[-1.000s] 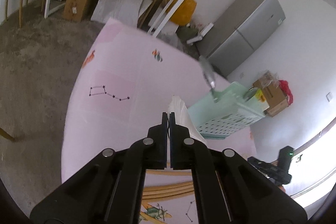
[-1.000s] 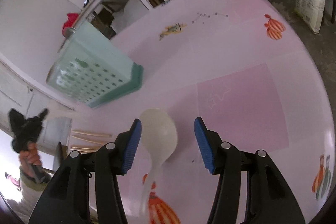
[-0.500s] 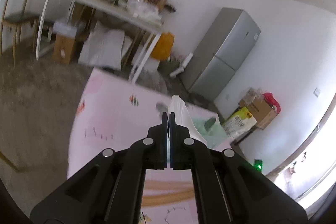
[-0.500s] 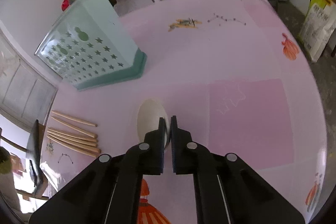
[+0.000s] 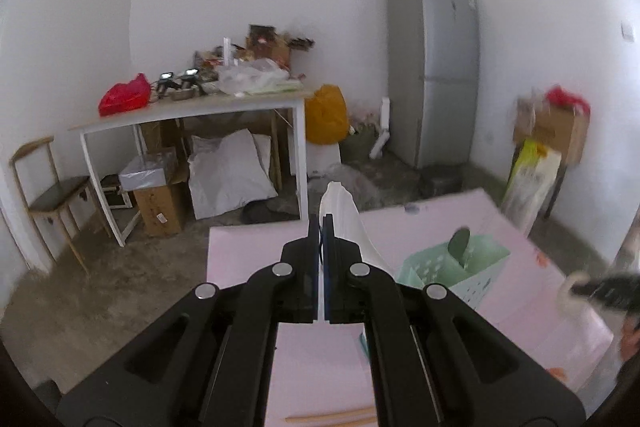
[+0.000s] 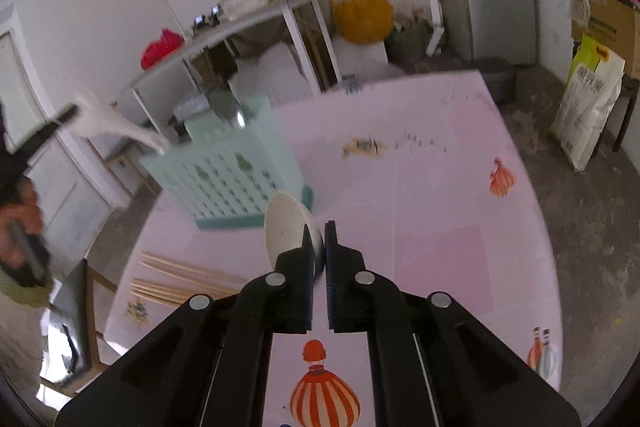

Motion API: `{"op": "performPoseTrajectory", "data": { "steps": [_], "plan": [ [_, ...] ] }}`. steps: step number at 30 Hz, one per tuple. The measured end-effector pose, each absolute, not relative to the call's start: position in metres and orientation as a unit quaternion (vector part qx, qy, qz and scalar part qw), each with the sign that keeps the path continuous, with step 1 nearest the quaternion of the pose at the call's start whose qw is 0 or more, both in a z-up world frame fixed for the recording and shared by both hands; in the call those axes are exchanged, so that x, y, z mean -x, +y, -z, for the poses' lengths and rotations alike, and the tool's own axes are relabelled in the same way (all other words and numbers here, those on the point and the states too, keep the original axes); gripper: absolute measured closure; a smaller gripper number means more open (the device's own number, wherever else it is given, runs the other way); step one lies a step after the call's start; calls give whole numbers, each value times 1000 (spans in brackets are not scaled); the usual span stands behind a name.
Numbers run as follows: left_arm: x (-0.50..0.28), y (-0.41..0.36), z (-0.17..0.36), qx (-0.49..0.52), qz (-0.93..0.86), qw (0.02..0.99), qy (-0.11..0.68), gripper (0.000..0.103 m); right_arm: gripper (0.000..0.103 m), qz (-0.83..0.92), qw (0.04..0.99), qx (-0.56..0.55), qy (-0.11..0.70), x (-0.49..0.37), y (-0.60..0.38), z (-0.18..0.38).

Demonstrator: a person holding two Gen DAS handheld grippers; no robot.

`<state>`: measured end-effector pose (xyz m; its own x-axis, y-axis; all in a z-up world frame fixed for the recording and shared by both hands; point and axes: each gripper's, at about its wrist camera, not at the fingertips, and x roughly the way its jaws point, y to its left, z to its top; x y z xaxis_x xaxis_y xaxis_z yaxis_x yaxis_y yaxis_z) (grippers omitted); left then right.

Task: Organize utensils
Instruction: 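Lower the paddle into the green holder with the left gripper while the right gripper lifts the spoon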

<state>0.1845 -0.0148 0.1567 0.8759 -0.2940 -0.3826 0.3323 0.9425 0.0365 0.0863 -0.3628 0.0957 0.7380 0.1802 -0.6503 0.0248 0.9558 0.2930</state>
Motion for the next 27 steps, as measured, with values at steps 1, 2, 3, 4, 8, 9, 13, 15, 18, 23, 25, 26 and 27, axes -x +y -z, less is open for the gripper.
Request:
{"op": "performPoseTrajectory", "data": {
  "steps": [1, 2, 3, 4, 8, 9, 13, 15, 18, 23, 25, 26, 27],
  "plan": [
    [-187, -21, -155, -58, 165, 965, 195, 103, 98, -42, 923, -142, 356, -85, -363, -99],
    [-192, -29, -151, -71, 169, 961, 205, 103, 98, -43, 925, -141, 351, -83, -363, -104],
    [-195, -33, -147, -78, 170, 960, 210, 103, 98, -45, 926, -140, 348, -80, -361, -107],
    [-201, -39, -142, -81, 172, 957, 219, 103, 98, -48, 927, -141, 344, -78, -360, -111],
    [-211, -42, -122, -45, 204, 945, 252, 101, 98, -53, 932, -141, 330, -73, -359, -121],
    [-211, -41, -118, -28, 216, 941, 258, 97, 98, -53, 934, -140, 325, -73, -359, -125],
    [-197, -30, -114, 11, 235, 942, 240, 70, 98, -55, 940, -138, 307, -73, -360, -136],
    [-187, -23, -114, 21, 238, 943, 229, 68, 98, -57, 945, -133, 293, -76, -359, -145],
    [-172, -8, -112, 38, 233, 946, 223, 61, 98, -53, 953, -126, 270, -84, -357, -160],
    [-143, 17, -100, 57, 212, 947, 233, 49, 98, -47, 969, -123, 210, -104, -353, -195],
    [-134, 27, -92, 69, 210, 943, 248, 49, 98, -48, 974, -124, 185, -115, -350, -208],
    [-129, 32, -87, 73, 207, 941, 257, 49, 98, -47, 976, -123, 171, -121, -349, -214],
    [-122, 37, -81, 77, 199, 941, 263, 49, 98, -45, 979, -123, 157, -129, -347, -220]
  ]
}}
